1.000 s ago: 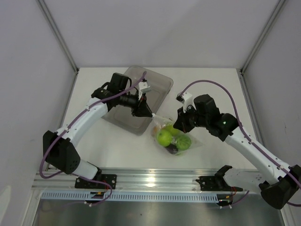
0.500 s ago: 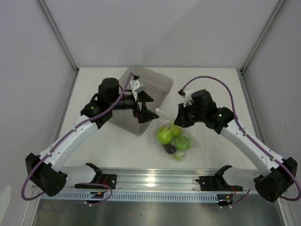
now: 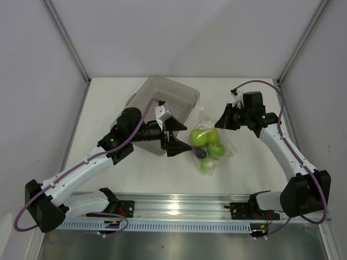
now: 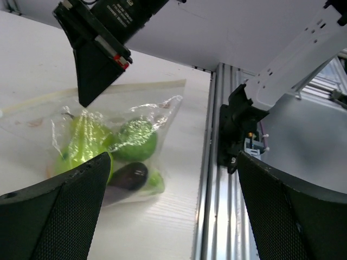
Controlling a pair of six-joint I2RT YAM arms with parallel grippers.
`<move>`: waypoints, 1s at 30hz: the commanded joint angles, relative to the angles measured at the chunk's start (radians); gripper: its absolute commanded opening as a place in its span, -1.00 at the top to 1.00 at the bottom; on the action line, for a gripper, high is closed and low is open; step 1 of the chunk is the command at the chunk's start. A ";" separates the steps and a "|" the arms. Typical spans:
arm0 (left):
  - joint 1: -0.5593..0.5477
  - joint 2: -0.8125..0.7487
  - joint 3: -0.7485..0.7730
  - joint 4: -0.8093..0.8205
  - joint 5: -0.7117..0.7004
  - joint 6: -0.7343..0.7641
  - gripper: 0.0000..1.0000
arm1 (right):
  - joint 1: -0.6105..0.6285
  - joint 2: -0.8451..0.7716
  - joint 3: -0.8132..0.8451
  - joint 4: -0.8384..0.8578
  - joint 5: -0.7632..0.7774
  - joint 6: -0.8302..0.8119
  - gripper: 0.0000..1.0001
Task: Place the food in the zip-top bag and seal the zipper
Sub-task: Place the zipper food storage bag at the center of the board.
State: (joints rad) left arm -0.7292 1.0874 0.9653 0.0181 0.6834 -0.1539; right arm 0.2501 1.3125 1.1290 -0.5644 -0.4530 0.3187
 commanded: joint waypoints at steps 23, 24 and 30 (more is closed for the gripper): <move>-0.085 -0.034 -0.097 0.117 -0.119 -0.227 -0.99 | -0.376 0.157 -0.044 0.021 0.052 0.005 1.00; -0.084 -0.034 -0.100 0.111 -0.123 -0.227 -0.99 | -0.376 0.160 -0.047 0.021 0.059 0.000 1.00; -0.084 -0.017 -0.093 0.045 -0.165 -0.239 -0.99 | -0.394 0.186 -0.044 0.011 0.143 -0.015 1.00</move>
State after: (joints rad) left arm -0.8066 1.0786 0.8700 0.0933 0.5533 -0.3683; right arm -0.1276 1.4803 1.0821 -0.5495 -0.3676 0.3275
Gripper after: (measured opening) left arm 0.994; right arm 0.009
